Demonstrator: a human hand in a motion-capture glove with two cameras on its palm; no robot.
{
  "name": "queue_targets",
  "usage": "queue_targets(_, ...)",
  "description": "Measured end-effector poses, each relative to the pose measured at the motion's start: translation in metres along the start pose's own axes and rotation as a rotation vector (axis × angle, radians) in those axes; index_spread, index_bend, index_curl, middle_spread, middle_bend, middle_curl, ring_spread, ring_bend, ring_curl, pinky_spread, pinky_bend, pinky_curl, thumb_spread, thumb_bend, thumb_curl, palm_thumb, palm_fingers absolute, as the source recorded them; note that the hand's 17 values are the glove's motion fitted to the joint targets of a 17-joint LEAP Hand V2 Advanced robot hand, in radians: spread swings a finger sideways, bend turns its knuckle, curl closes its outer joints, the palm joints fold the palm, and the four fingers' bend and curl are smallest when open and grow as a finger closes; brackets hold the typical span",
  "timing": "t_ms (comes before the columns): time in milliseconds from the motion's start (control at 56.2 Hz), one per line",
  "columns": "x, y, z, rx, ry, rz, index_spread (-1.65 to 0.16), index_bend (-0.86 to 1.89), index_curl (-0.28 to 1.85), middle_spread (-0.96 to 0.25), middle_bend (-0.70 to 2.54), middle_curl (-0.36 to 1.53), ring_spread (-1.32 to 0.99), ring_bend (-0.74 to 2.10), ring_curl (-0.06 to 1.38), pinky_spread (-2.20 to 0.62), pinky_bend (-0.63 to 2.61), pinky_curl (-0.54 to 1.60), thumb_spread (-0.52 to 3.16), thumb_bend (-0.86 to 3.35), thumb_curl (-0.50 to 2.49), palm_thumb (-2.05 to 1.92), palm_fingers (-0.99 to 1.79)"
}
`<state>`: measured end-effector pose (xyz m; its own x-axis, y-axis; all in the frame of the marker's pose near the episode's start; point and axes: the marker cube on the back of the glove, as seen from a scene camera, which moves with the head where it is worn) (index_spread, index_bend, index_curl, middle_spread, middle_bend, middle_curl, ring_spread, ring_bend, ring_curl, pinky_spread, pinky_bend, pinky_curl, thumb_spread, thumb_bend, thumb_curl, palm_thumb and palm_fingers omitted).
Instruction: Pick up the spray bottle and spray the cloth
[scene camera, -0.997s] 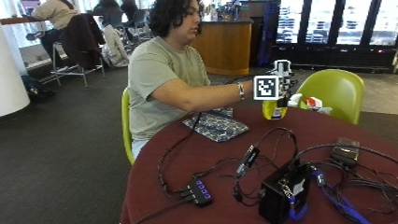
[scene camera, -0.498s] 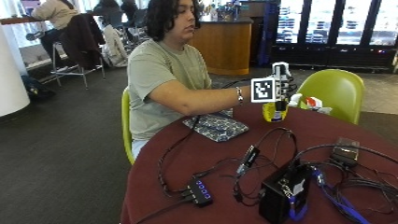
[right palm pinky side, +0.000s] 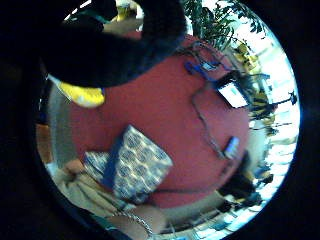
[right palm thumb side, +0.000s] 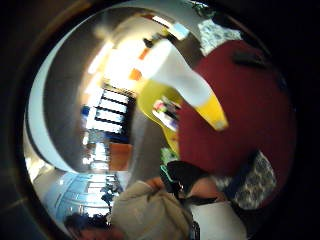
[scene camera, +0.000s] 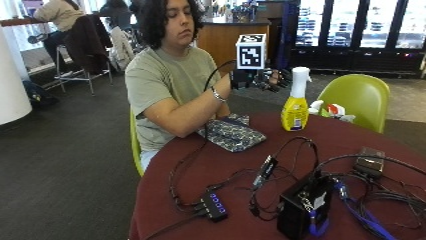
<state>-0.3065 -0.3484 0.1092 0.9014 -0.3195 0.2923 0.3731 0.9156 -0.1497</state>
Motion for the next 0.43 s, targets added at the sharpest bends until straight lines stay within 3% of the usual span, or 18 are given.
queue_targets(214, 0.007, 0.042, -0.024, -0.031, 0.191, 0.037, -0.39, 0.15, 0.27, -0.04, 0.18, 0.34, -0.08, 0.32, 0.33, 0.21, 0.45, 0.36, 0.86, -0.04, 0.41, 0.42, 0.27)
queue_targets(427, 0.009, 0.059, -0.037, 0.024, 0.174, 0.027, -0.41, 0.17, 0.28, -0.04, 0.17, 0.32, -0.07, 0.30, 0.32, 0.21, 0.43, 0.35, 0.87, -0.04, 0.38, 0.40, 0.28)
